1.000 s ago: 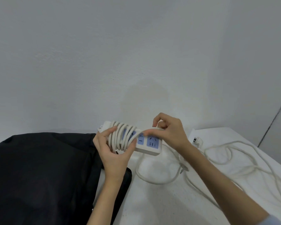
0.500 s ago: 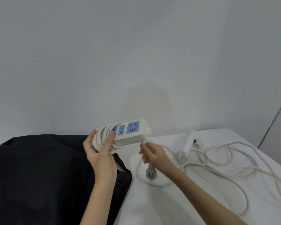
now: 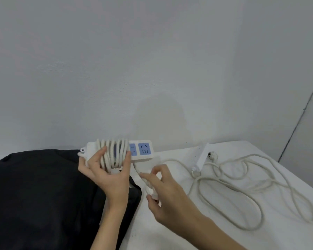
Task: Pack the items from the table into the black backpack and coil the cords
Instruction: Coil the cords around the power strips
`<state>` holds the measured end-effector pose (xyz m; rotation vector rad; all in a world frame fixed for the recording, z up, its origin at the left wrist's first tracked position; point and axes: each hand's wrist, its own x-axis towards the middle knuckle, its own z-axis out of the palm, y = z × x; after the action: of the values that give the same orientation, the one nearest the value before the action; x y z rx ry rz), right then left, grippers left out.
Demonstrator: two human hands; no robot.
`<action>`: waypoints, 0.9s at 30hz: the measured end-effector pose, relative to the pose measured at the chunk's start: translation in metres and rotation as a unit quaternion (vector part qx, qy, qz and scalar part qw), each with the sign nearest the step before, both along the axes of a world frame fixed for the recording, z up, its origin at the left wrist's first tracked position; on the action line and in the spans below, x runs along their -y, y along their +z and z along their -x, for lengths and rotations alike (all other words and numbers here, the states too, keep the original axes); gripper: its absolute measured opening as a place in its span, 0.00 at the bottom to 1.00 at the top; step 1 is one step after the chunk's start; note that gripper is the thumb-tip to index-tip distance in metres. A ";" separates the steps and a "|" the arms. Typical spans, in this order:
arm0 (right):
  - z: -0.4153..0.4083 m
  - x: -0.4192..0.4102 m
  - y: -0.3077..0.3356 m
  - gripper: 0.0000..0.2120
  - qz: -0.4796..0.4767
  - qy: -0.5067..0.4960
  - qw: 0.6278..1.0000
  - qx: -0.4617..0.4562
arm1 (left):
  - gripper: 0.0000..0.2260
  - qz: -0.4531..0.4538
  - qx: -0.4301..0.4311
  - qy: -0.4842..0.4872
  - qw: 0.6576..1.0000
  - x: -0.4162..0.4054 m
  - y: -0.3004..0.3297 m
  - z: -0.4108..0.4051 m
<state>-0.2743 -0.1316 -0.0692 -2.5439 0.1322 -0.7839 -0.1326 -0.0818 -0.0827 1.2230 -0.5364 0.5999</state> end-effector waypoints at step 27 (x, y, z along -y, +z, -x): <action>0.131 -0.029 0.015 0.18 -0.724 0.176 0.666 0.021 | 0.43 -0.163 -0.053 -0.299 0.939 -0.095 0.022 0.170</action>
<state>-0.4048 -0.1024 -0.0537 -0.9367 0.1482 -0.2786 -0.3024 0.0132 -0.0609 1.3065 -0.8951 -0.0764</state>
